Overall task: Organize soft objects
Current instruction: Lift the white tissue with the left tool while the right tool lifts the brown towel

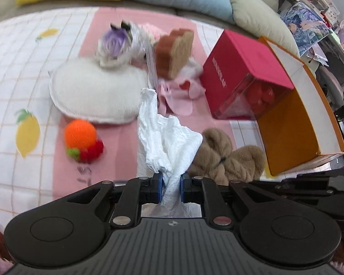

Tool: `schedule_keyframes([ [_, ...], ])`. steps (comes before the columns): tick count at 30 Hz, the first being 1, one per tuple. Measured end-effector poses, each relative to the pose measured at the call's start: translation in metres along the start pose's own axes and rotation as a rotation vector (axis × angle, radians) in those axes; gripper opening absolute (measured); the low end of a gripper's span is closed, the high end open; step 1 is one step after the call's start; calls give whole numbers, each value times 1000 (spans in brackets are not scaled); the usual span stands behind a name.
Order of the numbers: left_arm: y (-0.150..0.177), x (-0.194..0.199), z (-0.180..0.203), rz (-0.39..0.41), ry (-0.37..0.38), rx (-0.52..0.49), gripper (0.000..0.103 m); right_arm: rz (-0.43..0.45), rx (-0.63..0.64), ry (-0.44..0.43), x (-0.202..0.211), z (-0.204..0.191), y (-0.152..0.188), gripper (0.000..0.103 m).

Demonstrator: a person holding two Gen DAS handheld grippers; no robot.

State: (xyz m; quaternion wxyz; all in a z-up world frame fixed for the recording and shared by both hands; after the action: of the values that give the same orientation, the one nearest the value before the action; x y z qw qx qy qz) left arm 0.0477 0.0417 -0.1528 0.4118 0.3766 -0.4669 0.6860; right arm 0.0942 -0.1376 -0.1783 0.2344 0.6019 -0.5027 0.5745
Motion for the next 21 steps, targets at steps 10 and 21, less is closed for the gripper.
schedule_keyframes([
  [10,9,-18,-11,-48,-16,40,20,77,101,38,-8,-20,1,76],
  [21,10,-24,-14,-49,-39,30,28,155,290,134,-18,-41,1,79],
])
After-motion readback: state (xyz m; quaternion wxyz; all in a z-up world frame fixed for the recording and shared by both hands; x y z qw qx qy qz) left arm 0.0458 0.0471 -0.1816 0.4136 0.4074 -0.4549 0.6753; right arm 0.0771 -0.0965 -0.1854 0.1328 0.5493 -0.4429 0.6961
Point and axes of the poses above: each gripper's, at about its wrist camera, not at the fingertips, and x roughly against the way its jaws point, z to its right, y to its underside, the point moved 6 cm from there along -x, roughly the way its jaws point, and after that the axes turned 5 degrees about -z, right-handed, at the moved point
